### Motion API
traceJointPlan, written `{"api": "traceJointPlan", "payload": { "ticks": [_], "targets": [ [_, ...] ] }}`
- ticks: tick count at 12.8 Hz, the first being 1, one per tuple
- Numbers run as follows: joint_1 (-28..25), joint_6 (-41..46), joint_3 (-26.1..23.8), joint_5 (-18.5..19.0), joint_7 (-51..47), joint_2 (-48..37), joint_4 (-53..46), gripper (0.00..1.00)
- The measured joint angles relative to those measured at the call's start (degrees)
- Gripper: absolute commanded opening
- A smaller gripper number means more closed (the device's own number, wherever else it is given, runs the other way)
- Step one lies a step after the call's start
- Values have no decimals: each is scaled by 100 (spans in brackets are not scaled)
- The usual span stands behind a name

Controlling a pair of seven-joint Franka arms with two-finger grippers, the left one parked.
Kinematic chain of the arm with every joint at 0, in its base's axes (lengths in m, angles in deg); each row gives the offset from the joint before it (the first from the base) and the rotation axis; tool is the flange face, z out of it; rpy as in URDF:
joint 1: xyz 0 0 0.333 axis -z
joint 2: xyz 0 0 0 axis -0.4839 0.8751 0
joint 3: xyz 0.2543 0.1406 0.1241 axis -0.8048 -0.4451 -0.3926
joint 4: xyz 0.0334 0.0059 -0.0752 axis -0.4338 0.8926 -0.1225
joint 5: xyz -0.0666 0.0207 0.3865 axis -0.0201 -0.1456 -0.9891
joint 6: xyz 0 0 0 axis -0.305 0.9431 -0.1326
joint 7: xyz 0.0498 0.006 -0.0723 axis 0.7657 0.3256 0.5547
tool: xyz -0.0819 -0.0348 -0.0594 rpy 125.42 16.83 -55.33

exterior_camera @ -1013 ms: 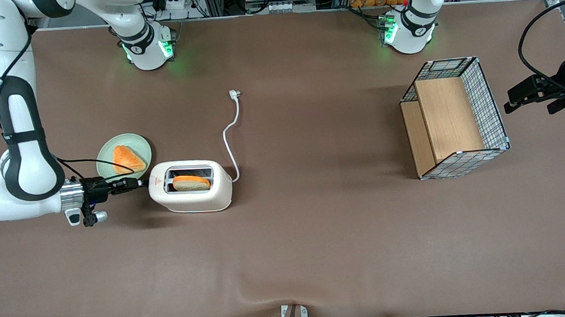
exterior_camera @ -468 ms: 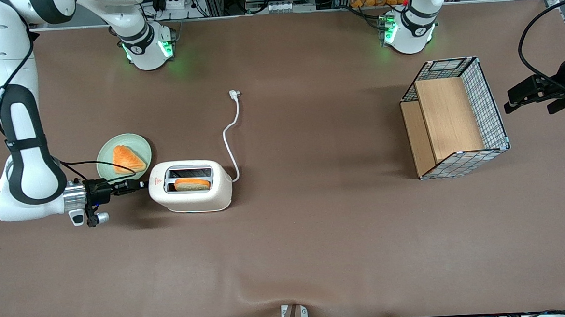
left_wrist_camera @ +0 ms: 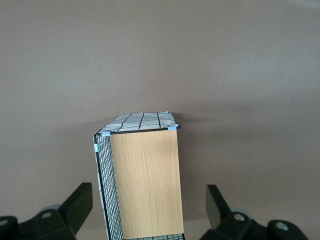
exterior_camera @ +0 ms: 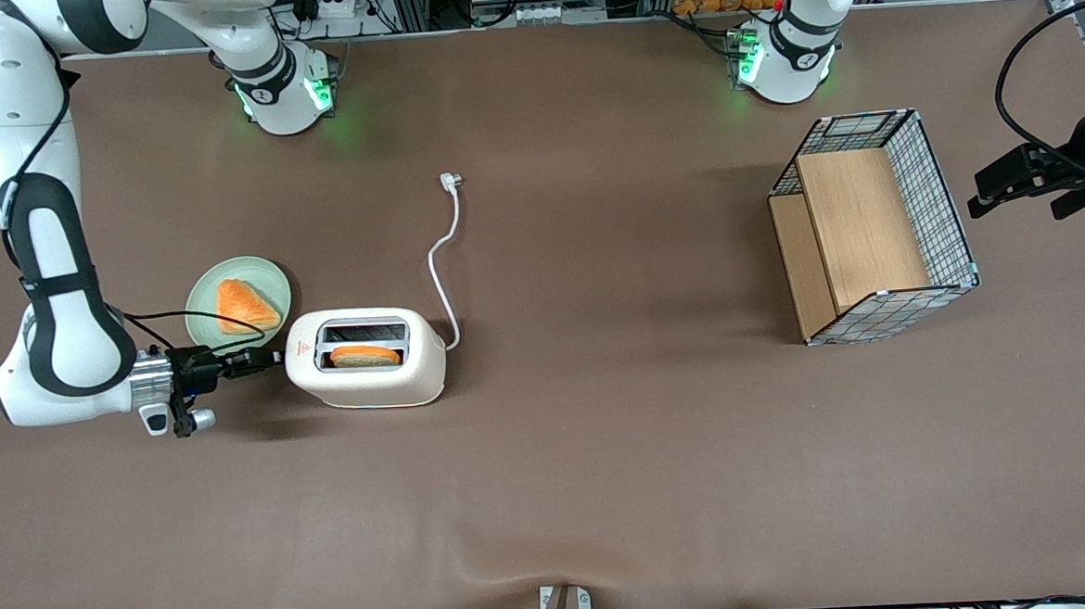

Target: Press toaster button with right arm

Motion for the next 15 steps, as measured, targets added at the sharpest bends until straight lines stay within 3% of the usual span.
{"api": "traceJointPlan", "payload": {
  "ticks": [9, 15],
  "targets": [
    [29, 78, 3, -78, 85, 13, -22, 0],
    [113, 974, 56, -71, -604, -112, -727, 0]
  ]
}}
